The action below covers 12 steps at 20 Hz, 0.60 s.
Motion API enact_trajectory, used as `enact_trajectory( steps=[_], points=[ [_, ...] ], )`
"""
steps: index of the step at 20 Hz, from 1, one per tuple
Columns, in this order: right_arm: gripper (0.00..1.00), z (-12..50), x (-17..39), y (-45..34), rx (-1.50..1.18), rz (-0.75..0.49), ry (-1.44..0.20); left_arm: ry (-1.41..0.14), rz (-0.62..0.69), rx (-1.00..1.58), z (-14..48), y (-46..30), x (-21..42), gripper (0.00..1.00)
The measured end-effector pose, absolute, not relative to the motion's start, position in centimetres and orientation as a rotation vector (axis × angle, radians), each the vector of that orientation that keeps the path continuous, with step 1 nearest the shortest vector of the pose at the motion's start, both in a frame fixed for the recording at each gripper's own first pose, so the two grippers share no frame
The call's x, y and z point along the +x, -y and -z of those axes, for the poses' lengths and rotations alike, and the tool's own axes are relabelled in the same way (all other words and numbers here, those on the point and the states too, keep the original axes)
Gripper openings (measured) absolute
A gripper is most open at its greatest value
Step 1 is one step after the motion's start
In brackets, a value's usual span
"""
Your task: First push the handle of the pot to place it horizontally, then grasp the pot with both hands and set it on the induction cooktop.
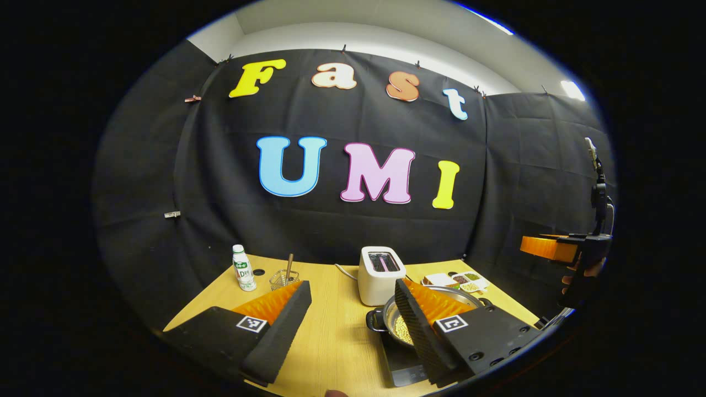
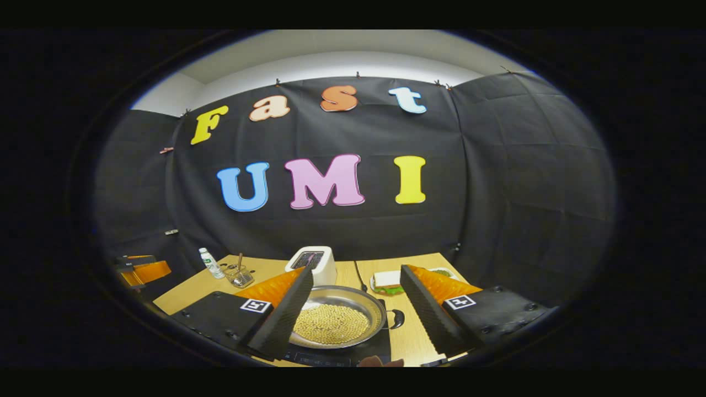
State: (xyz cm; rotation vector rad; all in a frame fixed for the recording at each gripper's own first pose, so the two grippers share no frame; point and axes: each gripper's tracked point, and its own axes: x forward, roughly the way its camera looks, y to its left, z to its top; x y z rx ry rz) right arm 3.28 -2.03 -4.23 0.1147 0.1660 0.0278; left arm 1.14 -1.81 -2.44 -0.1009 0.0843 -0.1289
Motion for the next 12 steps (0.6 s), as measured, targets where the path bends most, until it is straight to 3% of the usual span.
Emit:
enact_trajectory(
  steps=[12],
  points=[
    [0.97,-0.2,-2.5,-1.5,0.025,-0.058,-0.036,0.030,-0.004,-0.040,-0.9,-3.6,-6.6,0.95]
  ],
)
